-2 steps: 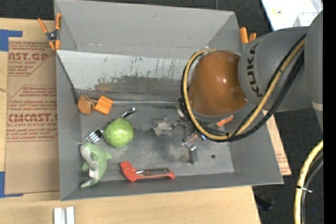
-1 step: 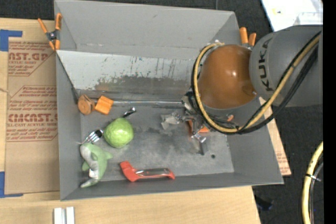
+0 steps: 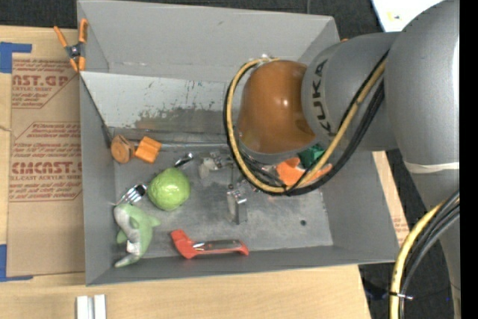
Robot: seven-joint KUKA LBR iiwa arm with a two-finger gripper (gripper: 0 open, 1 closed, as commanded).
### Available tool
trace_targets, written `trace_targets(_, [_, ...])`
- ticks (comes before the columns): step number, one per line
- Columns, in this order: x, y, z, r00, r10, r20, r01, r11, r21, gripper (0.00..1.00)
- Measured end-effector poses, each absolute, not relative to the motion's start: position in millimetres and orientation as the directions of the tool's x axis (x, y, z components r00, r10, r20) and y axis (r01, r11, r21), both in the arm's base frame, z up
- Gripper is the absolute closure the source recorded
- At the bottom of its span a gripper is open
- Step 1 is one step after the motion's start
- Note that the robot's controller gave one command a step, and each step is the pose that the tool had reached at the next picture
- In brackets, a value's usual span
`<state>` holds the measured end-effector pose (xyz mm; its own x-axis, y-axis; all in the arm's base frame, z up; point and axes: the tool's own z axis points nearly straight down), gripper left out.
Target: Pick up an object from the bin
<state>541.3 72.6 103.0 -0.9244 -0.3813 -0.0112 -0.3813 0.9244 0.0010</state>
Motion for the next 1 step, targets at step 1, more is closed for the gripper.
trace_targets(1, [554.8,103.2,100.8,-0.938,-0.345,-0.016,-0.345,0.939,-0.002,0.00])
